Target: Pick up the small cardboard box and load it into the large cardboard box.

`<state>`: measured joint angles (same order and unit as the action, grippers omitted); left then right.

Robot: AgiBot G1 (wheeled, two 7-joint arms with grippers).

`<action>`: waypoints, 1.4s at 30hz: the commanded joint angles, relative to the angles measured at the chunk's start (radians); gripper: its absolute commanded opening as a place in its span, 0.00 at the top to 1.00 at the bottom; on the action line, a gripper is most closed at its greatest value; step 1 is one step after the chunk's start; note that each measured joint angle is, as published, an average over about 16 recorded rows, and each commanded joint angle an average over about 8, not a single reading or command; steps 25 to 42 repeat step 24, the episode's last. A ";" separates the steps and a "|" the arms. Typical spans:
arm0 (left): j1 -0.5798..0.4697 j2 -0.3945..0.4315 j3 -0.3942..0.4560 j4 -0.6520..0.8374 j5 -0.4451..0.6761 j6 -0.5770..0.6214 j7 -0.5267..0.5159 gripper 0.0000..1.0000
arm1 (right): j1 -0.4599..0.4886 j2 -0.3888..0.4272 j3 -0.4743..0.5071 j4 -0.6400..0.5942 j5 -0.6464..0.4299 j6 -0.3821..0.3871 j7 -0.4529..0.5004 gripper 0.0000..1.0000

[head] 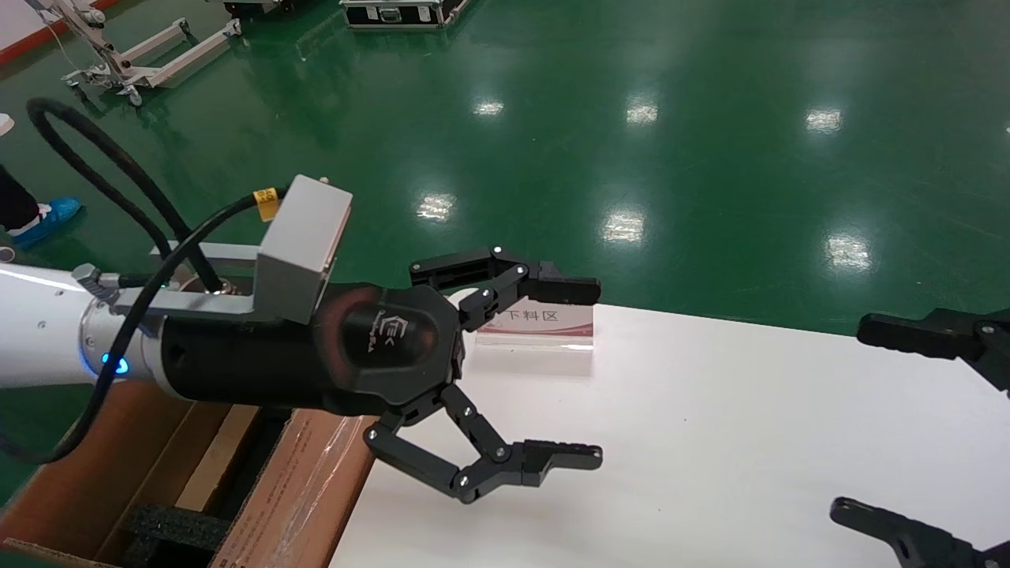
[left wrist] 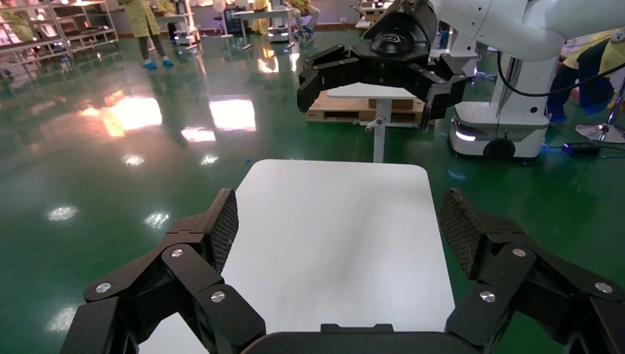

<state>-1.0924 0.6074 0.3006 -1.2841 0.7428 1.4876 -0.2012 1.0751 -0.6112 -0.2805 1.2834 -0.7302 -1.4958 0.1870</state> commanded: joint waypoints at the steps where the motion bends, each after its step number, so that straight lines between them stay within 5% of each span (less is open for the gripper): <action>1: 0.001 0.000 -0.001 0.000 -0.001 0.000 0.001 0.00 | 0.000 0.000 0.000 0.000 0.000 0.000 0.000 0.00; 42: 0.012 0.003 -0.014 0.000 -0.008 0.005 0.009 0.00 | 0.001 0.001 -0.002 0.000 0.001 0.001 -0.001 0.00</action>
